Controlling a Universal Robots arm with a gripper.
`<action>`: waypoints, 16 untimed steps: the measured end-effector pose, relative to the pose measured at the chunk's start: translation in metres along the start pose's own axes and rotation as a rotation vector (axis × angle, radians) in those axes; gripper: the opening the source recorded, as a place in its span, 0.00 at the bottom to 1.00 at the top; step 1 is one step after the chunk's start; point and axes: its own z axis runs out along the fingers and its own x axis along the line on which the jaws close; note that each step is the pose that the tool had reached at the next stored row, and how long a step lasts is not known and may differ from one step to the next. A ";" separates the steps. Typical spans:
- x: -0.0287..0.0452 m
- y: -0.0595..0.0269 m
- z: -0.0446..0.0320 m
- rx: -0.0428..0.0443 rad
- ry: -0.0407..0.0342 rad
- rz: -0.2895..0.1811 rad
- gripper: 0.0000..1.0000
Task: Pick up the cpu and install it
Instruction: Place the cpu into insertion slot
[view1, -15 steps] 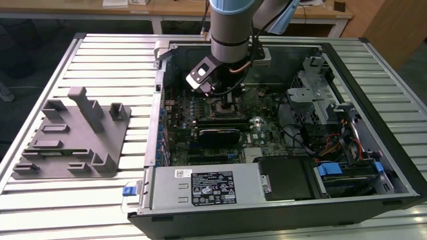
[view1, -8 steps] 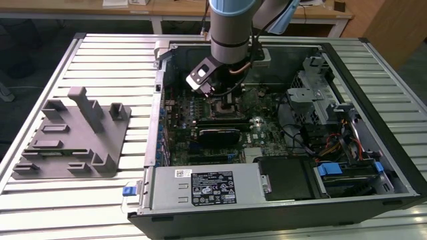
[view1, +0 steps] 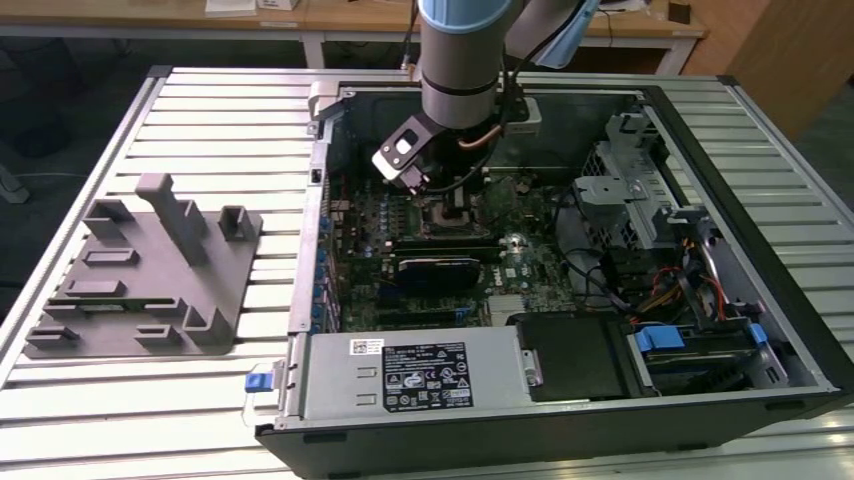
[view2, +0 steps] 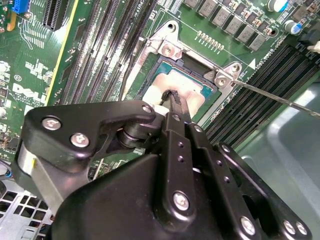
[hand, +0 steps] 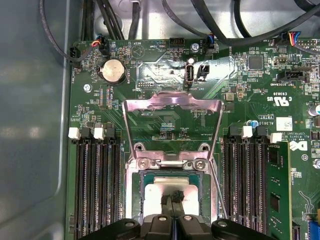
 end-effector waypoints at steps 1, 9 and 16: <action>0.0000 0.0000 0.0003 0.0001 -0.0001 0.000 0.11; 0.0000 0.0000 0.0008 -0.0001 0.0004 0.000 0.11; 0.0004 0.0004 -0.0051 -0.0003 0.0007 0.000 0.11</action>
